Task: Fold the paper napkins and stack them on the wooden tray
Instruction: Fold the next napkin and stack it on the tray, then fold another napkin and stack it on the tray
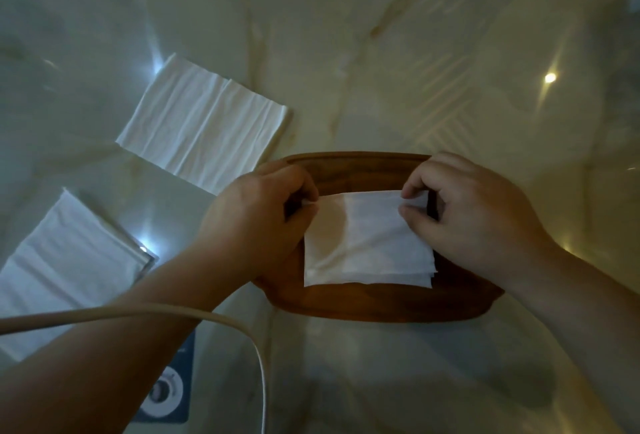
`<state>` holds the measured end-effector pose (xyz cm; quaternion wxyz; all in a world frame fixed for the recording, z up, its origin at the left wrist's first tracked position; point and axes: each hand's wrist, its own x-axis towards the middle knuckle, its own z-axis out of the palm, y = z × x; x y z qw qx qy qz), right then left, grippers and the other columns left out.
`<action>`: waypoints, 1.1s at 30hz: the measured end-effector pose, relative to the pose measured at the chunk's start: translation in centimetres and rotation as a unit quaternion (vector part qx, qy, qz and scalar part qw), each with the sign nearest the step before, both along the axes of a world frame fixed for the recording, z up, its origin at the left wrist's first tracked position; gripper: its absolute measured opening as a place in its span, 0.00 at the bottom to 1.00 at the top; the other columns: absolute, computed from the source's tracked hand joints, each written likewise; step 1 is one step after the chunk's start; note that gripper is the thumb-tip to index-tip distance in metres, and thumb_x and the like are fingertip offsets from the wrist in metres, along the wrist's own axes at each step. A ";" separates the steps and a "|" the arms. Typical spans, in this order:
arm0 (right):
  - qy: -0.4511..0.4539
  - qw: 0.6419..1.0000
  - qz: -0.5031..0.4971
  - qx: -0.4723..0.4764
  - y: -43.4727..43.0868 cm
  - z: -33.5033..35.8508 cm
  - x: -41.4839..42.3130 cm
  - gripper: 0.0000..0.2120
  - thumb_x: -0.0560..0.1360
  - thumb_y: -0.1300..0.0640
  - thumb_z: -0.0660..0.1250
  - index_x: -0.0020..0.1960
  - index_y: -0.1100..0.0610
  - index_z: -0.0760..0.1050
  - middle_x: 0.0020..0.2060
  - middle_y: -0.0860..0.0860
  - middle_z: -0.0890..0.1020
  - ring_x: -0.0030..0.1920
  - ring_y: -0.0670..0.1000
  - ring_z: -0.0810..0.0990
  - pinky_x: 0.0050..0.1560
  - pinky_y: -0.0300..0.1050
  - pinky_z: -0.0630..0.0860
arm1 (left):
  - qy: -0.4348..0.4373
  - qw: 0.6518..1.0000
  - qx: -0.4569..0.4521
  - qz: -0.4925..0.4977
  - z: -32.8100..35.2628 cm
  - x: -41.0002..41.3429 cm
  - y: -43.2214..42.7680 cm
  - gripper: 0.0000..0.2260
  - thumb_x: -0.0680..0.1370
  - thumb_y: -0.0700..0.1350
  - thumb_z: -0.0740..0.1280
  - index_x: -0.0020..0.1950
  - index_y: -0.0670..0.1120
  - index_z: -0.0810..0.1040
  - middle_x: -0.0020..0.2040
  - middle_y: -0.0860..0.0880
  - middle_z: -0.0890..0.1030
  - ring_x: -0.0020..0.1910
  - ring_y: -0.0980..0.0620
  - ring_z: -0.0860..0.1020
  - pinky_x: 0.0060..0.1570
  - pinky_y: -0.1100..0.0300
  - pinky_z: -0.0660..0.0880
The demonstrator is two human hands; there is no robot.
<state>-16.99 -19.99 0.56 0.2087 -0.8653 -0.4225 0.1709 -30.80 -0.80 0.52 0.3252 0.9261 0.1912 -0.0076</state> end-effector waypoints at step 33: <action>0.019 0.992 0.047 -0.119 20.6 -1.2 3.5 0.11 0.69 0.46 0.69 0.33 0.50 0.73 0.32 0.46 0.78 0.36 0.49 0.77 0.38 0.47 0.75 | 0.135 0.969 0.127 0.163 -1.5 -2.3 20.0 0.03 0.73 0.47 0.65 0.41 0.49 0.77 0.41 0.49 0.79 0.41 0.47 0.76 0.41 0.53 0.73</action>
